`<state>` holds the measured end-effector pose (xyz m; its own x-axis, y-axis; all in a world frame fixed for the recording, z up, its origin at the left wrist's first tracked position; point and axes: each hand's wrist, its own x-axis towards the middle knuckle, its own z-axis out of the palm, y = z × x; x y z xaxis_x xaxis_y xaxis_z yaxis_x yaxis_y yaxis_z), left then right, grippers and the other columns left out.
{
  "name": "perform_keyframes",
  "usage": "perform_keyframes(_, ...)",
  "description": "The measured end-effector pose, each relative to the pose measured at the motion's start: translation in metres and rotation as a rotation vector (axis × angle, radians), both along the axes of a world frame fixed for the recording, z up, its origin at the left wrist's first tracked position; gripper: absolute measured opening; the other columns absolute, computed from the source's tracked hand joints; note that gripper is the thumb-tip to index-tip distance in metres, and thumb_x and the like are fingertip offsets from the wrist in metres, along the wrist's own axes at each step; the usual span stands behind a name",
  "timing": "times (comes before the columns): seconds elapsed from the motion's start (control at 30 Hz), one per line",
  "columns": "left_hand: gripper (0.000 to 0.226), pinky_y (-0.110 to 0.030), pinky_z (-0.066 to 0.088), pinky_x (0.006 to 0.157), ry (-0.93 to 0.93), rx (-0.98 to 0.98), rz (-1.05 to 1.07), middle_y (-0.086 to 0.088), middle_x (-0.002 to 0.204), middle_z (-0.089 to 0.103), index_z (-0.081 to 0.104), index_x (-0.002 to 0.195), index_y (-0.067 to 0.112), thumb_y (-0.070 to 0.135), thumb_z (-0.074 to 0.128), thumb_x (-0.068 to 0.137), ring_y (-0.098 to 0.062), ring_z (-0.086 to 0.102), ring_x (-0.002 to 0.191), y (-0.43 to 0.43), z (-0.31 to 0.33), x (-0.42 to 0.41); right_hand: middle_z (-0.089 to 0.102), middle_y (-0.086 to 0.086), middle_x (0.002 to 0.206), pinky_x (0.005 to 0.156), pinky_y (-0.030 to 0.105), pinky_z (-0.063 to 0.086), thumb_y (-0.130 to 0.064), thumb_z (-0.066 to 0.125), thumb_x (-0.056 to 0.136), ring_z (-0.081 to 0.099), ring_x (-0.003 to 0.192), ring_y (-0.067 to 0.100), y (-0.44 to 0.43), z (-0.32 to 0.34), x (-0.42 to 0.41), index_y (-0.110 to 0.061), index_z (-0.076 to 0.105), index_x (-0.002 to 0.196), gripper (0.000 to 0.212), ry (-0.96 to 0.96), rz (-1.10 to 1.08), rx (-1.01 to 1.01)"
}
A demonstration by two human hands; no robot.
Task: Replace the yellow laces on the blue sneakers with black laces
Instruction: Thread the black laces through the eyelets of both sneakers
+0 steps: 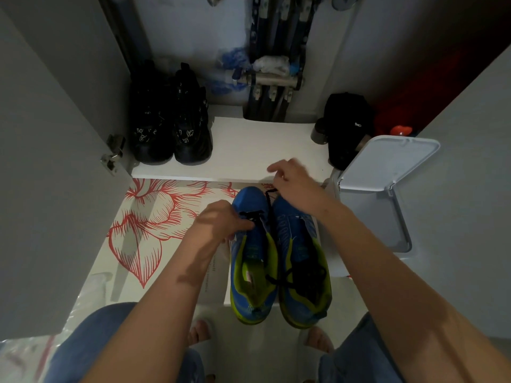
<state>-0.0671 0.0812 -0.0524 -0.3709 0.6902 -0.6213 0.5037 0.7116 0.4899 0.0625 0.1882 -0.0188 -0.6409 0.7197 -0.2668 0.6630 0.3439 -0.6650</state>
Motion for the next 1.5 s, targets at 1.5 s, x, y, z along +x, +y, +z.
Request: perform_keyframes(1.5, 0.015, -0.032, 0.054, 0.079, -0.237, -0.212, 0.205, -0.012, 0.065, 0.063, 0.059, 0.105, -0.005, 0.0, 0.051, 0.094, -0.018, 0.058, 0.059, -0.002, 0.003, -0.002, 0.061, 0.006, 0.071, 0.058, 0.019, 0.049, 0.007, 0.065, 0.081, 0.06, 0.048, 0.007, -0.042, -0.064, -0.013, -0.007, 0.047, 0.094, 0.026, 0.076, 0.144, -0.328)
